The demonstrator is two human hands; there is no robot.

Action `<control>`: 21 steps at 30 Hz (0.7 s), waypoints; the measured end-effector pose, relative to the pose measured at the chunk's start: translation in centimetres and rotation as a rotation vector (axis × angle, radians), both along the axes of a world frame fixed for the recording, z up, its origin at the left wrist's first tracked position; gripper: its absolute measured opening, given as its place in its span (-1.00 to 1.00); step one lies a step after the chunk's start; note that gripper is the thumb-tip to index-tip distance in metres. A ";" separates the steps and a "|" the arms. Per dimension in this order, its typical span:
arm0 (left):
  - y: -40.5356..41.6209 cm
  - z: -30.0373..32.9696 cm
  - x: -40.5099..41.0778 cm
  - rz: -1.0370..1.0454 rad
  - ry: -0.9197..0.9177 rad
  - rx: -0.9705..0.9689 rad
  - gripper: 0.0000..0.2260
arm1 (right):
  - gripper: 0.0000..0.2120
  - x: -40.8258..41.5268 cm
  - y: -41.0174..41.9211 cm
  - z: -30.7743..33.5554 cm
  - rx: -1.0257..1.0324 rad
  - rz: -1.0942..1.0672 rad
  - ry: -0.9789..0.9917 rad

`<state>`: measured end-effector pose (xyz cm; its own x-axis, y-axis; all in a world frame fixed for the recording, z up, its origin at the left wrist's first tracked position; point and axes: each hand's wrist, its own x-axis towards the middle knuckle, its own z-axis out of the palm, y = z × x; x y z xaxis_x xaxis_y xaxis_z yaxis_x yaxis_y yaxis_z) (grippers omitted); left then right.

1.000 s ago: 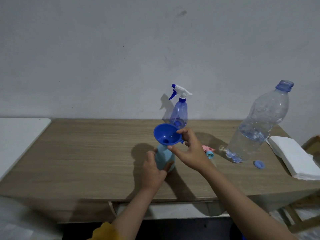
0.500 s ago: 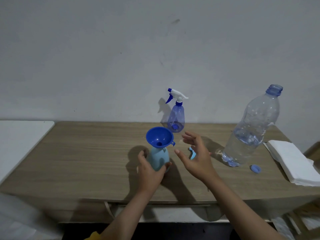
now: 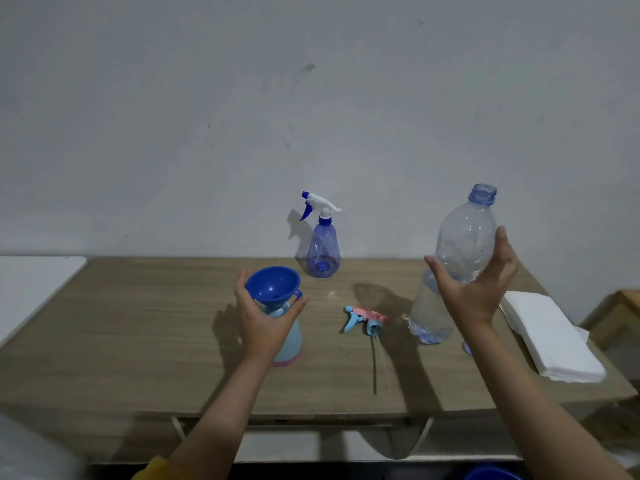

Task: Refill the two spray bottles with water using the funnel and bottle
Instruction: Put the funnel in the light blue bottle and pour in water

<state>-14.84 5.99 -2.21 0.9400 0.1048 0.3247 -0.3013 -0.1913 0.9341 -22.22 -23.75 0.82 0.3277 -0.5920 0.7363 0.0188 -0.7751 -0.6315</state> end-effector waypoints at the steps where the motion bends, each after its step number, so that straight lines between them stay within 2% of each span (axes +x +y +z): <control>1: 0.0 0.1 0.0 0.003 -0.005 0.003 -0.01 | -0.01 0.4 -0.5 0.4 -0.020 0.025 0.005; 9: 0.4 1.2 -1.0 -0.009 0.023 0.064 -0.11 | 0.09 2.2 -1.1 1.5 -0.058 0.114 -0.020; 17: 0.6 1.5 -1.3 0.018 0.028 0.096 -0.18 | 0.10 2.5 0.2 4.3 -0.288 0.339 0.199; 21: 0.8 1.5 -1.3 -0.005 0.024 0.121 -0.19 | 0.12 1.9 2.5 5.8 -0.344 0.488 0.384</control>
<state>-16.09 6.76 -0.67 0.9480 0.0617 0.3121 -0.2803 -0.3021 0.9111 -20.33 -21.29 6.66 0.7705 -0.0660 0.6340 0.2400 -0.8914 -0.3844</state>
